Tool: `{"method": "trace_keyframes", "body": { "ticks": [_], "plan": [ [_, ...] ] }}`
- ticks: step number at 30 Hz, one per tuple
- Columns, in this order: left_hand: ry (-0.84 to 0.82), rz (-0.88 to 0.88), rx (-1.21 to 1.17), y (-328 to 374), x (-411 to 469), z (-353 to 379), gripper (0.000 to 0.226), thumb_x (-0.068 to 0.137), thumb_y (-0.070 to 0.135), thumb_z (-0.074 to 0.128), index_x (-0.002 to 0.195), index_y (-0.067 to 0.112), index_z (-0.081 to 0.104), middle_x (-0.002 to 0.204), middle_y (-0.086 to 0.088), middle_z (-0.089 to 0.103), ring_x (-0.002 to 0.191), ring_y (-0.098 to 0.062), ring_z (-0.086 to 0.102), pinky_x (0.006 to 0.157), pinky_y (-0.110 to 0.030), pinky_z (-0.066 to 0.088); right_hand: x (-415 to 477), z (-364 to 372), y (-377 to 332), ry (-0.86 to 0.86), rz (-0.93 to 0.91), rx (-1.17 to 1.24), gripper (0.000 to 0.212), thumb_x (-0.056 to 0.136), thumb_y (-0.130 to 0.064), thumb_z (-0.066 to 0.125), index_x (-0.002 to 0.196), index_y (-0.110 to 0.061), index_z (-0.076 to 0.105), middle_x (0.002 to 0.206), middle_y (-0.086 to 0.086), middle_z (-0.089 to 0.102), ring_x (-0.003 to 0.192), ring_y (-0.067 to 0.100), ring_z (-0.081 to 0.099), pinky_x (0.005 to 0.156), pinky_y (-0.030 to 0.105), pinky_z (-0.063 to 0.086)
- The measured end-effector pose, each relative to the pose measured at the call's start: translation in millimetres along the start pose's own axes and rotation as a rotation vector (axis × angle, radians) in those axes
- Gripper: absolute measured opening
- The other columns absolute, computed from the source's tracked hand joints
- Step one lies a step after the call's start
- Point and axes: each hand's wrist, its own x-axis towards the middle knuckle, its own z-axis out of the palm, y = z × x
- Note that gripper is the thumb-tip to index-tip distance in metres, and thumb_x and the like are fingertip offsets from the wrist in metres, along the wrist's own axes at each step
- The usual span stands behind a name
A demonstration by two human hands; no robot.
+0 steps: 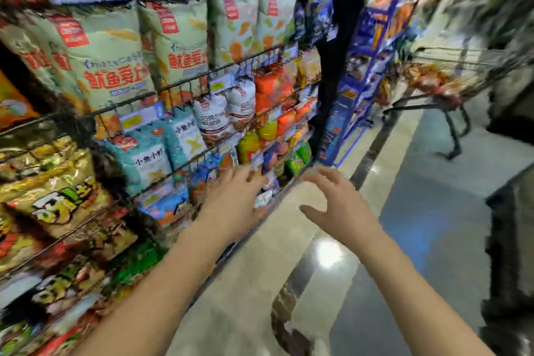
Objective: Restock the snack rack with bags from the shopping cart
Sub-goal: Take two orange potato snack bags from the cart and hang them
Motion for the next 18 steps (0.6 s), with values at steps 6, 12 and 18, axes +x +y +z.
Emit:
{"method": "trace_keyframes", "body": {
  "ticks": [6,12,18],
  "plan": [
    [-0.045,0.166,0.085,104,85,22,0.065,0.094,0.057,0.062,0.151,0.031,0.043,0.159,-0.006,0.032,0.148,-0.034,0.028,0.116,-0.046,0.036,-21,-39,123,0.102,0.185,0.074,0.063,0.086,-0.043,0.076,0.143,-0.029,0.056,0.152,0.005,0.045,0.132,0.026,0.054,0.104,0.041,0.049],
    [-0.060,0.294,0.098,230,179,35,0.067,0.094,0.056,0.064,0.153,0.033,0.042,0.166,-0.005,0.025,0.149,-0.030,0.027,0.117,-0.041,0.033,-28,-92,251,0.164,0.302,0.086,0.063,0.087,-0.043,0.075,0.145,-0.029,0.054,0.154,0.001,0.042,0.139,0.020,0.047,0.109,0.037,0.044],
    [-0.066,0.359,0.072,319,250,38,0.065,0.093,0.057,0.065,0.151,0.035,0.044,0.164,-0.001,0.026,0.148,-0.027,0.027,0.119,-0.042,0.031,-22,-139,343,0.204,0.377,0.109,0.061,0.090,-0.048,0.071,0.145,-0.034,0.050,0.156,-0.002,0.038,0.138,0.020,0.046,0.109,0.043,0.046]
  ]
}}
